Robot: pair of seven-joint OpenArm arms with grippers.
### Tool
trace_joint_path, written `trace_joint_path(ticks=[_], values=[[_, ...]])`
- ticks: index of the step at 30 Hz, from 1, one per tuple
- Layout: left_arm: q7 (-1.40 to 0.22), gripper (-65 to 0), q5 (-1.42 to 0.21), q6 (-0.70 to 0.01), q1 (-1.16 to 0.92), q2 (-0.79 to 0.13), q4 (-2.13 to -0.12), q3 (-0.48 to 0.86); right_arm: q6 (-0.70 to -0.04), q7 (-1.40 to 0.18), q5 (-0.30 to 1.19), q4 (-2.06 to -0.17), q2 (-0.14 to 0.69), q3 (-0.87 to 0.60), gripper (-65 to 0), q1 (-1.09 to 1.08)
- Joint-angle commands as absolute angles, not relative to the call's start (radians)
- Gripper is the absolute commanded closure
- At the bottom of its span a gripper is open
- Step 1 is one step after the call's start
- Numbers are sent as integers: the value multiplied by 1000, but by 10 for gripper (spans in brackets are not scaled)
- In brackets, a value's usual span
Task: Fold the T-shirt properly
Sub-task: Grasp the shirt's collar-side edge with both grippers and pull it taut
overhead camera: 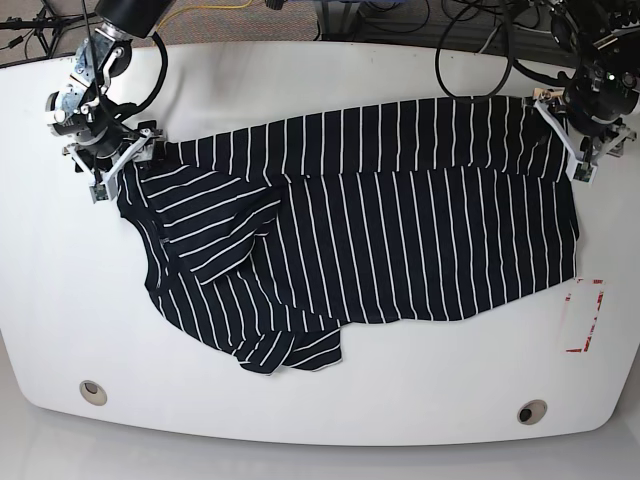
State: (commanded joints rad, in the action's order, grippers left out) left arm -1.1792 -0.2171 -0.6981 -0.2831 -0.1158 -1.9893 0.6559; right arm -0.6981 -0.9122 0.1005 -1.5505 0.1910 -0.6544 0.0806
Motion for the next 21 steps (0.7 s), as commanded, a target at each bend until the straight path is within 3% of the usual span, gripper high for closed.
trace_joint_path(ticks=[5,21], values=[[-1178,-446,-217,-698,-300,-113,-1988,657,-698,-912,101,-1541,193,-653,-227,77],[-1086,-446,-213,-698,-335,-59,-1879,654,-698,-912,101,-1543,191,-651,-227,81]])
